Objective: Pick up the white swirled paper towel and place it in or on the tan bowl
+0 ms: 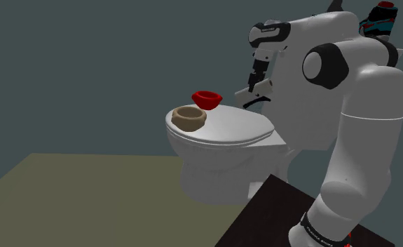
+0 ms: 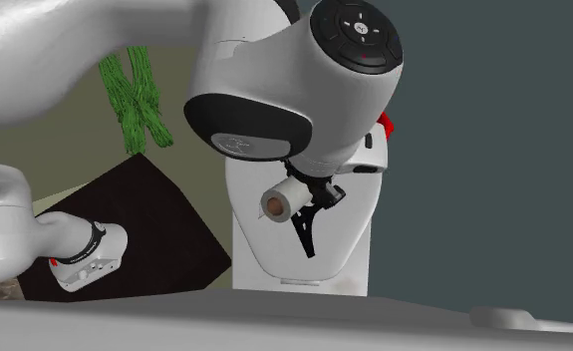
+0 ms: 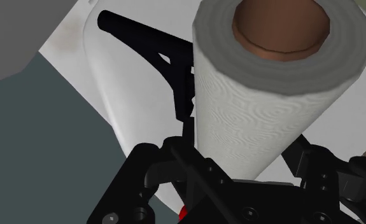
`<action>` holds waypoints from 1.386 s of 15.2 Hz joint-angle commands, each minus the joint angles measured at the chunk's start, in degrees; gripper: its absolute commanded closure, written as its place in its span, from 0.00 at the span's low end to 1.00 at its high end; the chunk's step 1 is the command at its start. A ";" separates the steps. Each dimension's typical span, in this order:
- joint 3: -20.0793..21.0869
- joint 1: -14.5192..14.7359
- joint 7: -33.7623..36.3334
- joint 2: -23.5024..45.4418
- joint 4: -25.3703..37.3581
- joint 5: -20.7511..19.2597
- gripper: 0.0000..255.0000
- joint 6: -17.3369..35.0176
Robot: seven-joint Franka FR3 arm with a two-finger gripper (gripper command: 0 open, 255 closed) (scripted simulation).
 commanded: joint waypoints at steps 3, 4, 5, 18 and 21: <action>-0.10 -0.43 0.16 0.31 3.35 0.10 1.00 -3.08; -0.12 -0.57 0.21 0.48 4.35 0.17 1.00 -3.92; -0.14 -0.72 0.25 0.66 5.37 0.25 1.00 -4.78; 5.10 10.61 16.05 -3.76 0.47 -2.35 1.00 -1.99; 6.49 12.95 19.78 -3.43 0.93 -2.45 1.00 -1.71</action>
